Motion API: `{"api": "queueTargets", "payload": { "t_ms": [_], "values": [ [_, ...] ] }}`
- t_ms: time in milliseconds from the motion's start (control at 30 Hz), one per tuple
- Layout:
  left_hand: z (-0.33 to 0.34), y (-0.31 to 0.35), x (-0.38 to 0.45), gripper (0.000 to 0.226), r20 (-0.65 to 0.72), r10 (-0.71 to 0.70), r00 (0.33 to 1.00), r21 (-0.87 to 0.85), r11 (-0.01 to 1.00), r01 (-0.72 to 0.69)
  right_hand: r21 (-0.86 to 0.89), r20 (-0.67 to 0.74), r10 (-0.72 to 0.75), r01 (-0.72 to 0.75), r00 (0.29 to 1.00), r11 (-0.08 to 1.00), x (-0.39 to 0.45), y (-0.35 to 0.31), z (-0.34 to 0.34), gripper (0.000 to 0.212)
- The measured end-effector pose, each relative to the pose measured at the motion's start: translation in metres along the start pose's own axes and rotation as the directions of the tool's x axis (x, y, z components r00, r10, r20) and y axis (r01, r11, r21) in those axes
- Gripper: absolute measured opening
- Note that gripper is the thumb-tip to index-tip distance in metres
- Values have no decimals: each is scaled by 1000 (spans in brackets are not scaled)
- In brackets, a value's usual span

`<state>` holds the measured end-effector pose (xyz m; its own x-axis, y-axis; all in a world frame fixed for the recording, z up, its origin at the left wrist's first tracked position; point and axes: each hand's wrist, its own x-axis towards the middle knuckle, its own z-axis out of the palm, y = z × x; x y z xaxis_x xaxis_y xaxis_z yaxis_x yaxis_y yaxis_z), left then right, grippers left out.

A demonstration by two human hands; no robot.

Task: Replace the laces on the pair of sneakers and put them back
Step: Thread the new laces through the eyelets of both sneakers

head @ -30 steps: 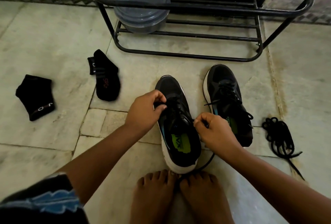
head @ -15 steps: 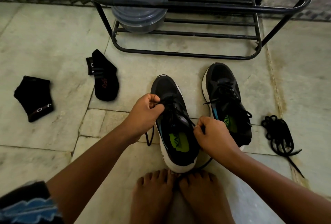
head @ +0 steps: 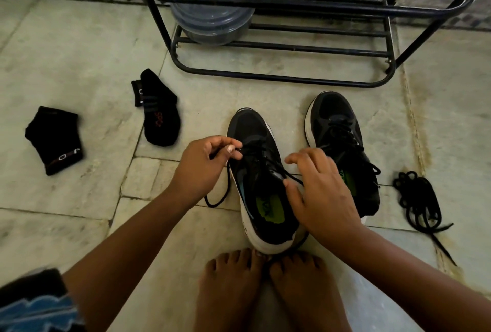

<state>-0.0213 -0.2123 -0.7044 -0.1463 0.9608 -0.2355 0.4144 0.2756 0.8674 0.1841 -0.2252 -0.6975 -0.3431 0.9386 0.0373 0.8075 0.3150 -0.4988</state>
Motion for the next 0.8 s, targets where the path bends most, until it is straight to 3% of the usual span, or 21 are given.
{"api": "queueTargets", "payload": {
  "t_ms": [100, 267, 467, 800],
  "values": [
    [3, 0, -4, 16, 24, 3, 1000, -29, 1000, -2, -3, 32, -78, 78, 996, 997, 10, -6, -1, 27],
    [13, -4, -9, 11, 66, -1, 998, 58, 998, -3, 53, 231, 50, -64, 972, 997, 24, -19, 3, 35],
    [20, -8, -8, 11, -9, -11, 1000, 162, 987, 12, 125, 300, 180, -226, 937, 966, 31, -22, 5, 27],
    [18, -5, -2, 16, -64, 96, 993, 259, 963, -76, 179, 297, 145, -204, 944, 962, 27, -27, 7, 19]
  ]
}}
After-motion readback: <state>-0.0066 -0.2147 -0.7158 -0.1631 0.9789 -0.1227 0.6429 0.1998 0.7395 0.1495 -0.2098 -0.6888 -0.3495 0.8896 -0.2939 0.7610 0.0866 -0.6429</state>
